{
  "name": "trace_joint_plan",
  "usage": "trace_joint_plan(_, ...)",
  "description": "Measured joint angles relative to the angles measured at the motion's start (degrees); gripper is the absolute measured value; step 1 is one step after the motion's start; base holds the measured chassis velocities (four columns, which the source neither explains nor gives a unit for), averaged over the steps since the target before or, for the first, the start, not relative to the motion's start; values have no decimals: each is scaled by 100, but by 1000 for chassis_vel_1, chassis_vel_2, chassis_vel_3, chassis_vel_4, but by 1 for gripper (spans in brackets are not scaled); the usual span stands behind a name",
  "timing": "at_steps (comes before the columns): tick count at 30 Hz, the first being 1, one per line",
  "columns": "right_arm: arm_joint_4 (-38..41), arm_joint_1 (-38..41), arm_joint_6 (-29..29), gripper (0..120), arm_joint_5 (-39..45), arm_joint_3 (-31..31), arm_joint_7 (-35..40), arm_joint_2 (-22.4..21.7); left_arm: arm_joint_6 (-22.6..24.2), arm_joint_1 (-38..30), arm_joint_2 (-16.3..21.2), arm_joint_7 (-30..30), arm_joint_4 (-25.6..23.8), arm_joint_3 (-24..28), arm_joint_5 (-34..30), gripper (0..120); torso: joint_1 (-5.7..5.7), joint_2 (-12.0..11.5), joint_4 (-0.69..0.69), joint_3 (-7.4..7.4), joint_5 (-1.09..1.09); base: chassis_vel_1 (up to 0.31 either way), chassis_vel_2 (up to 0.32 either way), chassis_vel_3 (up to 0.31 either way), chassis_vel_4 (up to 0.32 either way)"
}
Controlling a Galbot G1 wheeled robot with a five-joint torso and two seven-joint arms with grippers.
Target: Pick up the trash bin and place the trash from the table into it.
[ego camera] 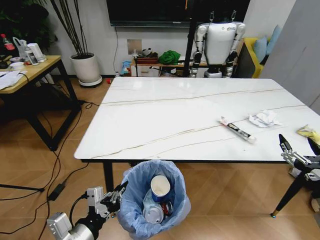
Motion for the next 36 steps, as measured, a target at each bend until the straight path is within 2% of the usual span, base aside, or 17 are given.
trace_joint_plan(1,-10,0,9,100,-8,0,-5,-1,0,-5,2,0,2,0,-5,0,0,0,2,0,6,-203,-194,220,186)
trace_joint_plan(4,-28,-1,51,100,-45,-4,-18,-1,1,-16,7,0,13,0,-12,0,1,0,0,1,-4,-207,-215,188,216)
trace_joint_plan(6,-57,-3,117,100,-93,-16,-48,-3,2,-26,10,0,18,1,-23,0,-1,0,0,0,4,-201,-201,192,197)
trace_joint_plan(9,-60,-2,161,100,-117,-19,-55,-27,3,-32,12,1,26,2,-26,0,1,0,-1,1,-5,-199,-201,186,189)
trace_joint_plan(11,-61,4,223,100,-163,-33,-41,-48,2,-35,12,2,28,2,-28,0,0,0,2,0,5,-188,-179,173,182)
trace_joint_plan(12,-61,5,276,100,-229,-46,-26,-67,3,-38,13,3,32,7,-30,0,1,0,0,1,0,-164,-152,152,168)
trace_joint_plan(15,-53,1,326,100,-359,-51,-9,-85,3,-44,15,5,33,8,-32,0,0,0,-2,0,4,-111,-128,132,121)
trace_joint_plan(23,147,-87,258,100,-459,-75,92,-253,5,-29,29,9,37,5,-35,0,0,0,2,0,-2,28,2,-6,0)
trace_joint_plan(25,439,-248,-174,100,-251,-122,223,-559,4,7,49,12,31,-2,-35,0,0,0,-2,0,-2,21,21,-32,-24)
trace_joint_plan(26,439,-248,-174,100,-251,-122,223,-559,4,7,49,12,31,-2,-35,0,0,0,-2,0,-2,0,0,0,0)
trace_joint_plan(30,1014,-485,-938,100,10,-354,582,-1461,5,117,129,22,-52,-80,-58,0,0,0,3,0,2,0,0,0,0)
trace_joint_plan(31,1014,-485,-938,100,10,-354,582,-1461,5,117,129,22,-52,-80,-58,0,0,0,3,0,2,0,0,0,0)
trace_joint_plan(35,1212,-661,-1357,100,107,-435,1010,-2116,14,109,260,16,-88,-130,-154,0,0,0,-1,0,1,0,0,0,0)
trace_joint_plan(36,1212,-661,-1357,100,107,-435,1010,-2116,14,109,260,16,-88,-130,-154,0,0,0,-1,0,1,0,0,0,0)
